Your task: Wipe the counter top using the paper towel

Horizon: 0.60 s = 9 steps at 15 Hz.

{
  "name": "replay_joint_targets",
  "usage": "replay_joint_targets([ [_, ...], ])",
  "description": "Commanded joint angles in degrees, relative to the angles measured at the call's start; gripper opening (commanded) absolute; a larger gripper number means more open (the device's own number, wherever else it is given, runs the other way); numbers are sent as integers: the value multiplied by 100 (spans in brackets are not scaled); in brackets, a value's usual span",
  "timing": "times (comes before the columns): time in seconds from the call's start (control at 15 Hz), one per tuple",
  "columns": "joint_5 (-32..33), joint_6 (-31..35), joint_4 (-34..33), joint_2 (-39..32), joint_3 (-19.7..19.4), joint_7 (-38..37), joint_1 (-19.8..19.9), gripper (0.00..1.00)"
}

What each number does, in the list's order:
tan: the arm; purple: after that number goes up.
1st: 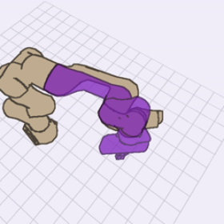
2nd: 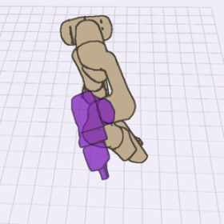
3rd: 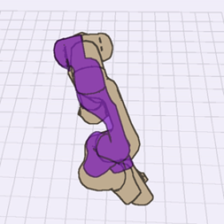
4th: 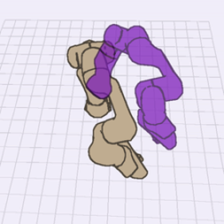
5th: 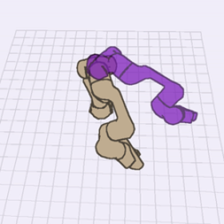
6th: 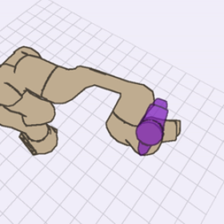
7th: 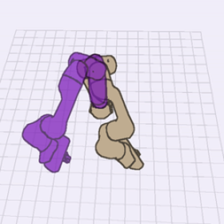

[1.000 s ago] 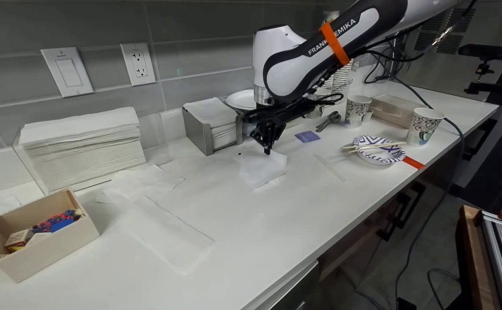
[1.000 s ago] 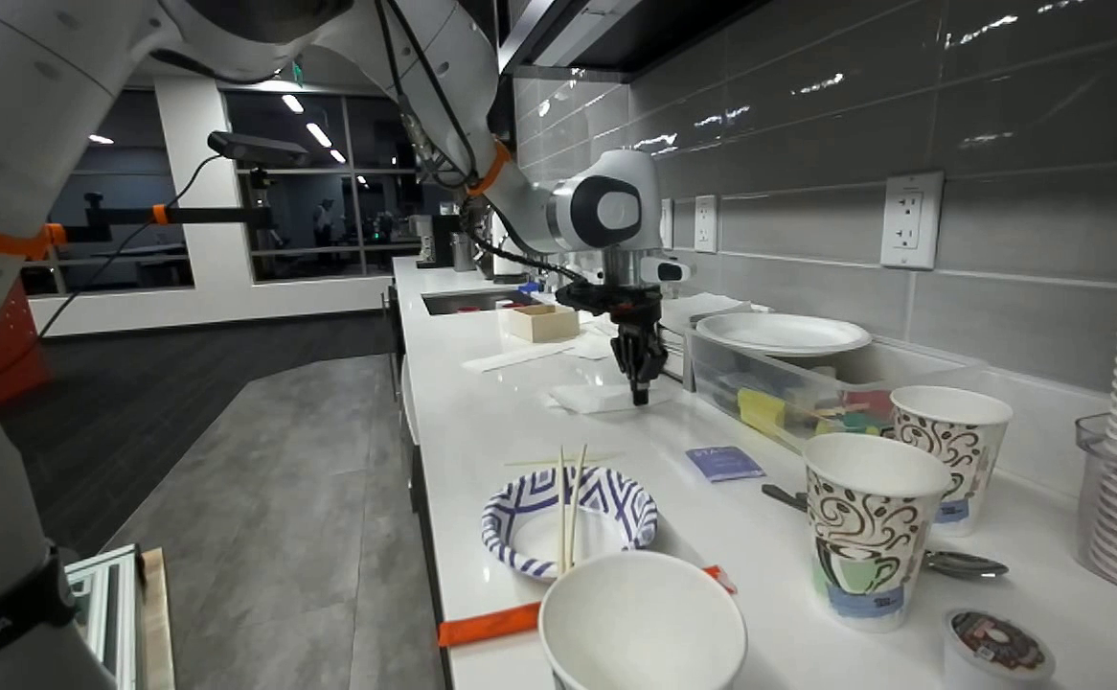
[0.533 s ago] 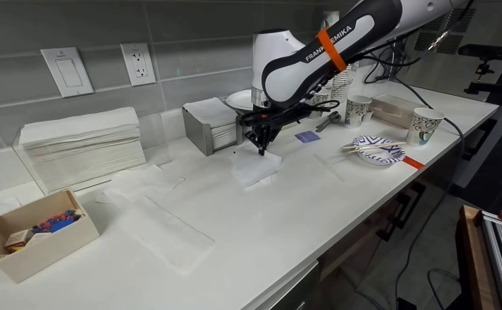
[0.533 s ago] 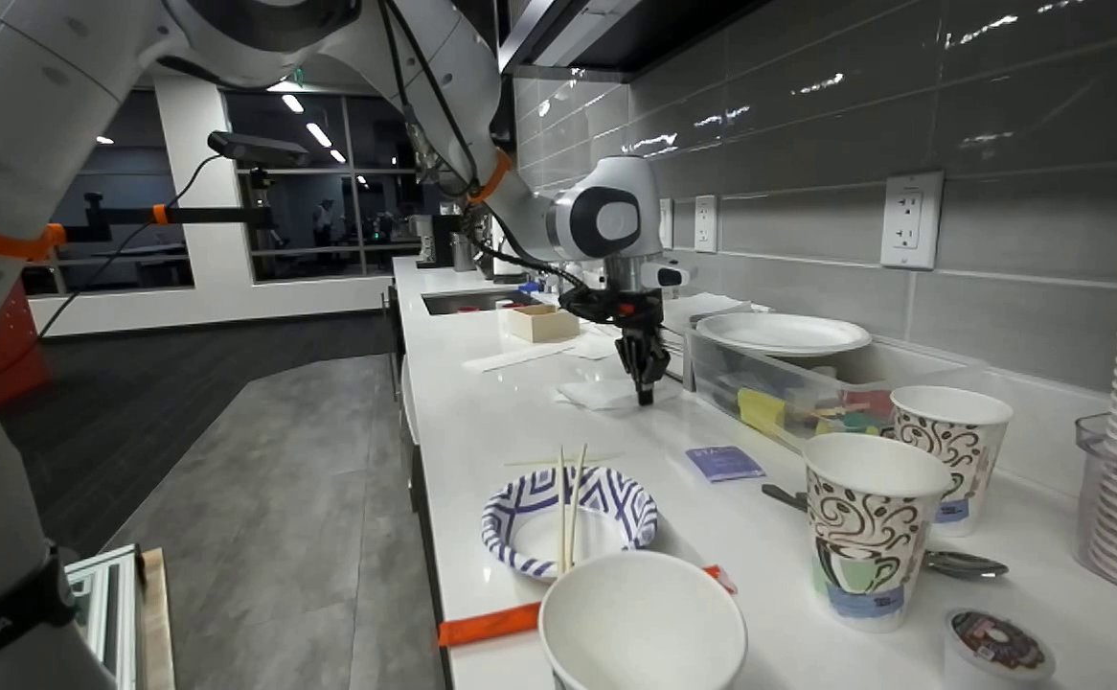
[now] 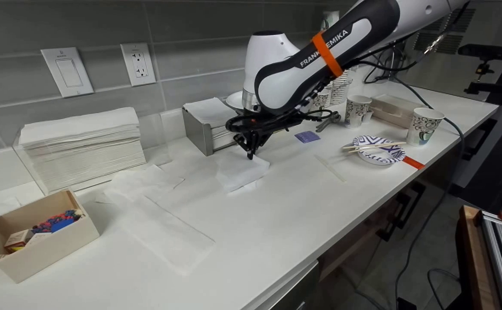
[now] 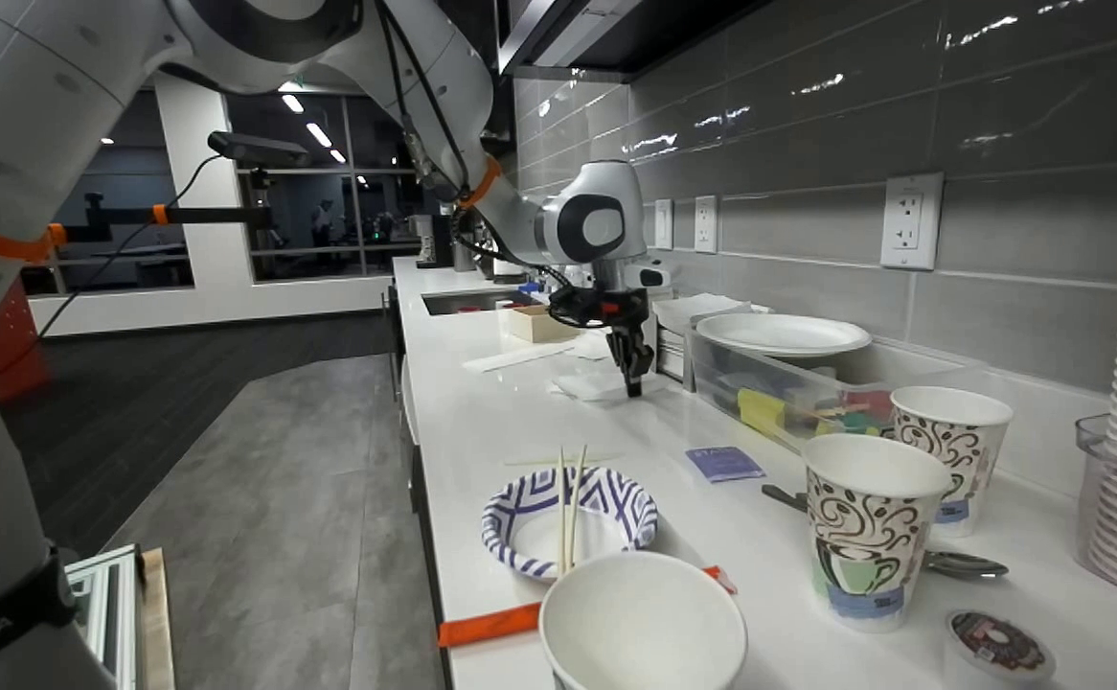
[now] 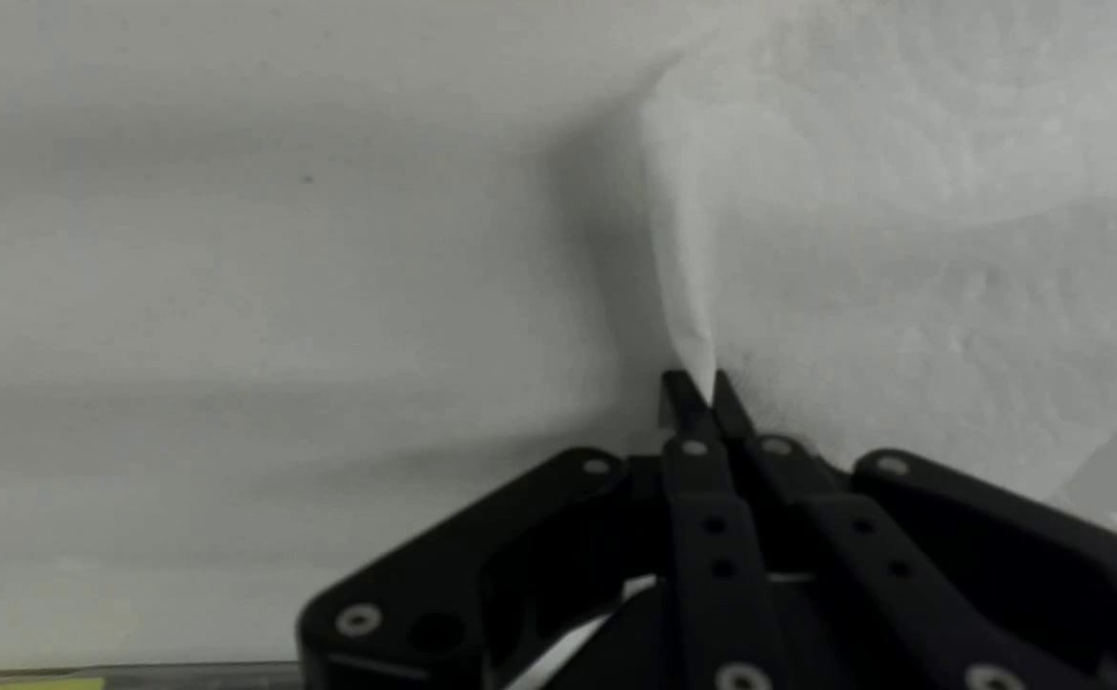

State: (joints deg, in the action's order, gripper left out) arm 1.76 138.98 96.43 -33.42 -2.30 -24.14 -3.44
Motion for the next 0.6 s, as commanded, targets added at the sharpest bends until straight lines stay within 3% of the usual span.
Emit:
replay_joint_targets([
  [0.0,16,592,-269,-371,-278,-577,-354,0],
  [0.27,140,1006,-523,-676,-687,-1143,-734,0],
  [0.53,108,885,-572,-731,-720,-1226,-860,0],
])
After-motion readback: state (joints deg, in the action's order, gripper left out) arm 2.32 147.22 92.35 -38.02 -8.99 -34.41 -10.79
